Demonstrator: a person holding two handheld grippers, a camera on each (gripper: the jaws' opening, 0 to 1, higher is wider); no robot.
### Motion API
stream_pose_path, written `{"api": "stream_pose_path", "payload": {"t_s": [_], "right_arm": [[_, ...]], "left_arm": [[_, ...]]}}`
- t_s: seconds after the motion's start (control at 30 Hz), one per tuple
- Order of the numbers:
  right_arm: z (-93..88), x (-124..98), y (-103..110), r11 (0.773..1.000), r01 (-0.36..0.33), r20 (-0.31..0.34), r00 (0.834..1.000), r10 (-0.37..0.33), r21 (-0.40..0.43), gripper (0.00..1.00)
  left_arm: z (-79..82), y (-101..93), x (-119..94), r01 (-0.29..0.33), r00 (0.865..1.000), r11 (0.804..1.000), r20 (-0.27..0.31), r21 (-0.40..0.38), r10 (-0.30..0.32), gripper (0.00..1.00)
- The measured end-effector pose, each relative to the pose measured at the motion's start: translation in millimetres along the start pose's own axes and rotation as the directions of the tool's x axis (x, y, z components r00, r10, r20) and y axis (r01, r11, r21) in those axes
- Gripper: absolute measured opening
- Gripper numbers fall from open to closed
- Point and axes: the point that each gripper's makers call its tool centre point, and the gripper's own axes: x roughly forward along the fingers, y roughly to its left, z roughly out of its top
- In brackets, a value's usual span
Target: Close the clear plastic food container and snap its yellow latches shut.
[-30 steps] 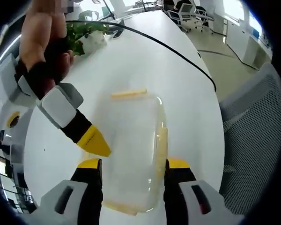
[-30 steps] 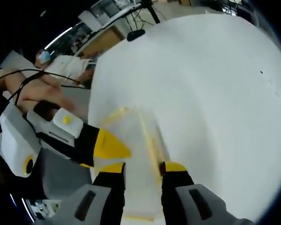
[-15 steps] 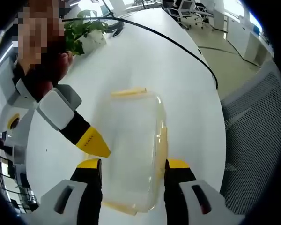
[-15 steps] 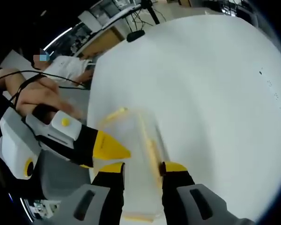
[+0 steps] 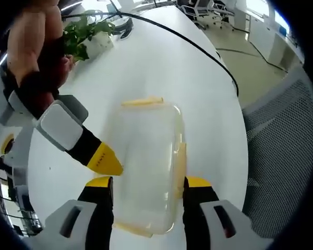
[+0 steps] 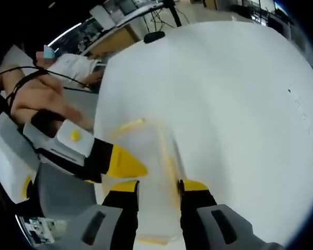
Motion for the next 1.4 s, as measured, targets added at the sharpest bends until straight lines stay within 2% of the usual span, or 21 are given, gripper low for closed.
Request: {"api": "stream_pose_path", "payload": {"t_s": [0.23,0.6,0.8,0.93,1.03,1.23,1.4], "right_arm": [[0.0,-3,3,0.992,0.089,0.013,0.996,-0.088,-0.094,0.32],[-12.0,-7,5,0.981,0.155,0.042,0.988,-0.152,-0.115,0.36],[-13.2,-9,6,0.971,0.189,0.079,0.981,-0.179,-0.148,0.37],[-14.6,-11,10,0.959,0.213,0.070,0.977,-0.203,-0.187,0.39],[-15.7,-14,14,0.953,0.221,0.066,0.975,-0.211,-0.209,0.40],[-18.9,-17,18,0.956,0.220,0.086,0.975,-0.207,-0.194,0.41],[-17.6,-21,25,0.955,0.219,0.113,0.973,-0.199,-0.199,0.48]], "left_arm": [[1.1,-1.4,0,0.015,1.000,1.000,-0.012,0.011,-0.015,0.54],[1.3,-1.2,-2,0.079,0.997,0.997,-0.025,0.000,-0.079,0.54],[0.0,-3.4,-4,0.106,0.994,0.994,-0.019,0.019,-0.106,0.55],[-0.5,-4.0,-5,0.114,0.993,0.993,-0.023,0.024,-0.114,0.54],[1.3,-2.4,-8,0.115,0.993,0.993,-0.013,0.016,-0.115,0.55],[7.2,-2.8,-12,0.140,0.990,0.990,0.017,-0.027,-0.139,0.61],[7.2,-1.1,-15,0.168,0.986,0.984,0.028,-0.067,-0.166,0.66]]}}
